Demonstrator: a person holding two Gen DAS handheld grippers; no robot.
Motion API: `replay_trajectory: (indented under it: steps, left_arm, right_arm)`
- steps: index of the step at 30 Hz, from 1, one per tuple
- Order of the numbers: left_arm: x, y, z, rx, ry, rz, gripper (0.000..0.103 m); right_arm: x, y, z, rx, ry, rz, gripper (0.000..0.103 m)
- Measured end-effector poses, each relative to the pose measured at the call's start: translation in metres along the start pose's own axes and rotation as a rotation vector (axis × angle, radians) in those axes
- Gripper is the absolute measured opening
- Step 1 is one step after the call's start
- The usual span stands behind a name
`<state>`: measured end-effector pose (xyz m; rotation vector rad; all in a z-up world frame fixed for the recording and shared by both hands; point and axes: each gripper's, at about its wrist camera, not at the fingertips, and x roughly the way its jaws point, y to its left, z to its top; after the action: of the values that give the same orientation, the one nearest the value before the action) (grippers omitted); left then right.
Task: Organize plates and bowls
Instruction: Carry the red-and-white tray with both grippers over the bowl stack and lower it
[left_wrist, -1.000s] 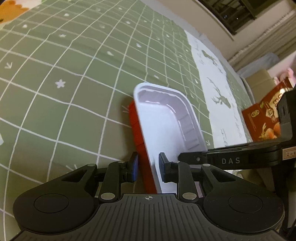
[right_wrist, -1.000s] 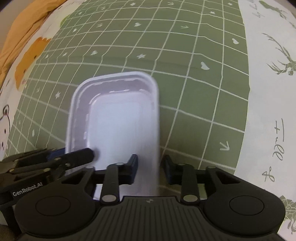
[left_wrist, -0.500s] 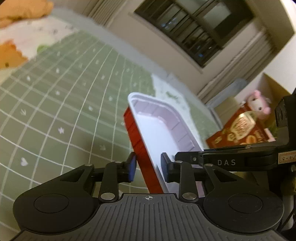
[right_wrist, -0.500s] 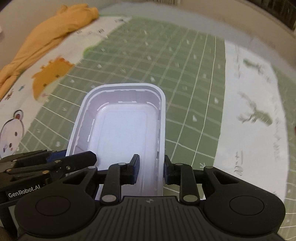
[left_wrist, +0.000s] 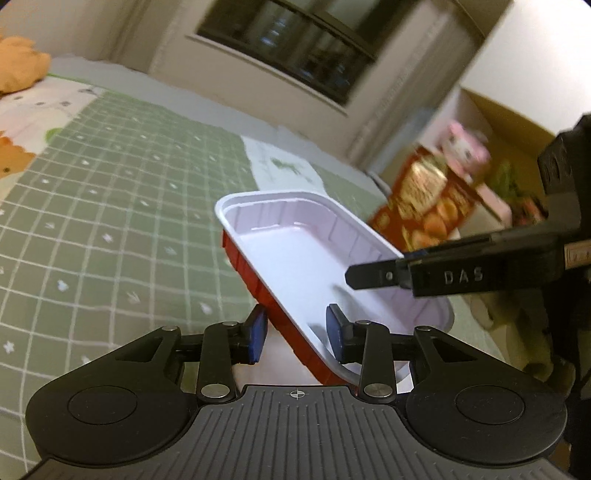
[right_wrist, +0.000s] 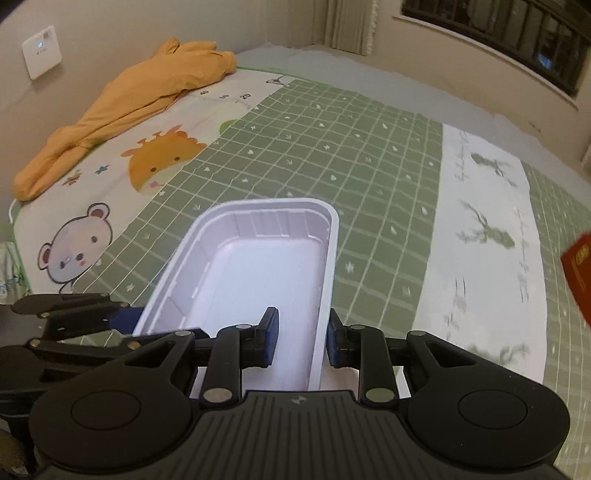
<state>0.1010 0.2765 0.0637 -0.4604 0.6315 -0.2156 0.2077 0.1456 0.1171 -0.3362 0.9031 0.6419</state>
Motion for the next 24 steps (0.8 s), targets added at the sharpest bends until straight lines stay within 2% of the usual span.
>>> replay_trajectory:
  steps: [6,11,17,24]
  left_arm:
    - [0.014,-0.014,-0.016,0.055,0.110,-0.062,0.038]
    - [0.032,-0.015,-0.021,0.076,0.161,-0.022,0.036]
    - [0.040,0.005,-0.010,0.031,0.160,0.014,0.034]
    - [0.058,0.032,0.010,-0.077,0.159,-0.001,0.034]
  right_arm:
    - [-0.007,-0.026,-0.047,0.144,0.059,0.013,0.026]
    - [0.013,-0.039,-0.070,0.213,0.126,0.025,0.026]
    - [0.040,-0.044,-0.059,0.250,0.133,0.047,0.026]
    - [0.063,-0.046,-0.041,0.259,0.137,0.030,0.026]
